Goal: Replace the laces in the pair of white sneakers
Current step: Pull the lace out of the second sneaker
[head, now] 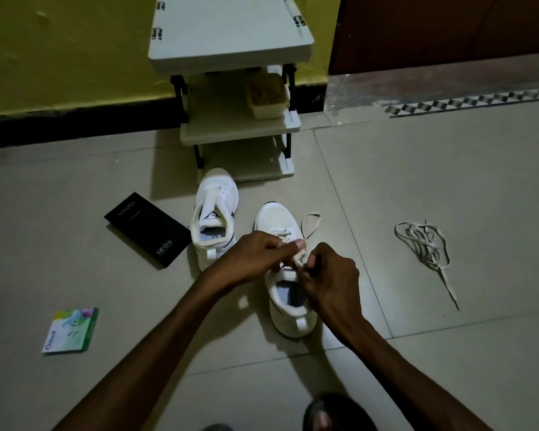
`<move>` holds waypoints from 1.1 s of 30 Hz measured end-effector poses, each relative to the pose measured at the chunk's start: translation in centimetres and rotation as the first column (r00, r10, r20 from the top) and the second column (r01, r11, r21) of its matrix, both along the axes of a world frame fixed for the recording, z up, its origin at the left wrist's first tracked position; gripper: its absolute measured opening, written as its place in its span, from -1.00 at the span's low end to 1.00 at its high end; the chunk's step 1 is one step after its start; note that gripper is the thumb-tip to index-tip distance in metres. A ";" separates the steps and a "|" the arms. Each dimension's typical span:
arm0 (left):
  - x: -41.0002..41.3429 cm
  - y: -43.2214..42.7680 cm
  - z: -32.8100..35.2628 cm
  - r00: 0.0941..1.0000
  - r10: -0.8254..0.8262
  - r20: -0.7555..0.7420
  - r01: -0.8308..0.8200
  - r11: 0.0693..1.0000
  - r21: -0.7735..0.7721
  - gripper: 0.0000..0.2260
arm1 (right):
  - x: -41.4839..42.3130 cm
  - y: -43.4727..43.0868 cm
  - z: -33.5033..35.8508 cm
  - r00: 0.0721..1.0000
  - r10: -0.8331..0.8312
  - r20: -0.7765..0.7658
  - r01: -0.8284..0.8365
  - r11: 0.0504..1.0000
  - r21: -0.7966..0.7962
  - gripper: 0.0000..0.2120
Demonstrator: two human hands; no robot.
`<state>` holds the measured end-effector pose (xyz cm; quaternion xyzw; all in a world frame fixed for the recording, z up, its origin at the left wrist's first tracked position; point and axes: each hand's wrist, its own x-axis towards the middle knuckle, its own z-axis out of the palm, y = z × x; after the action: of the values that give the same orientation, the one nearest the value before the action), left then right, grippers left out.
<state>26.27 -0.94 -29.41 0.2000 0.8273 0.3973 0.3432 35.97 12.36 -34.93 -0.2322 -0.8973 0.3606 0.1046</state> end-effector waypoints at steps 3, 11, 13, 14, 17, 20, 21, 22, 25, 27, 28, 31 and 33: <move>-0.4 1.2 0.3 0.856 -0.425 -0.294 0.263 0.848 -0.460 -0.62 | -0.3 -0.2 -0.2 1.000 -0.004 -0.007 0.004 1.000 0.012 -0.75; -0.7 0.8 -0.2 0.615 0.294 0.732 -0.645 0.721 0.253 -0.80 | 0.5 -0.5 -0.7 0.995 -0.053 -0.086 0.046 0.996 -0.075 -0.77; -1.7 -0.4 -1.1 0.784 0.291 0.548 -0.448 0.877 0.176 -0.70 | 0.3 -1.3 -0.7 0.997 -0.024 -0.072 0.019 0.997 -0.077 -0.78; -1.9 -0.8 -1.0 0.901 0.193 0.388 -0.249 0.963 0.100 -0.68 | 0.2 -1.8 -0.7 0.998 -0.008 -0.065 0.003 0.997 -0.071 -0.79; -2.3 -0.5 -0.5 0.987 -0.121 0.110 0.128 0.990 -0.057 -0.68 | 0.1 -2.7 -0.7 0.999 0.012 -0.041 -0.013 1.000 -0.015 -0.75; -1.7 0.2 0.2 0.985 0.021 0.169 -0.072 0.949 0.306 -0.67 | 0.1 -2.2 -0.7 0.999 0.020 -0.050 -0.020 1.000 -0.005 -0.75; -1.7 -0.2 0.5 0.933 0.090 0.347 -0.250 0.857 0.450 -0.68 | 0.2 -1.9 -0.5 0.998 0.005 -0.056 -0.005 1.000 -0.012 -0.75; -1.6 -0.8 0.8 0.832 0.053 0.552 -0.406 0.737 0.540 -0.69 | 0.3 -1.5 -0.4 0.997 -0.018 -0.072 0.016 0.999 -0.031 -0.75; -1.0 -2.7 1.7 0.805 -0.062 0.589 -0.260 0.857 0.445 -0.70 | 0.6 -0.7 -0.3 0.996 -0.052 -0.073 0.050 0.998 -0.032 -0.76; -1.1 -2.4 3.1 0.953 -0.164 0.255 0.121 0.977 0.175 -0.65 | 0.8 -0.5 -0.3 0.996 -0.067 -0.058 0.066 0.998 -0.022 -0.78; -1.1 -1.8 4.1 0.971 -0.202 0.130 0.181 0.970 0.161 -0.65 | 0.8 -0.6 -0.2 0.995 -0.071 -0.064 0.069 0.997 -0.030 -0.78; -0.9 -0.9 5.5 0.993 0.011 0.118 -0.073 0.839 0.539 -0.64 | 0.8 -1.1 0.1 0.996 -0.064 -0.065 0.063 0.998 -0.017 -0.75; -0.6 -1.2 5.4 0.895 0.028 0.445 -0.353 0.654 0.669 -0.68 | 0.6 -1.4 -0.1 0.996 -0.053 -0.065 0.052 0.999 -0.015 -0.74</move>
<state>25.62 -2.14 -24.01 0.1458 0.5260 0.7619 0.3486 36.60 10.91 -35.02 -0.2445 -0.8845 0.3713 0.1417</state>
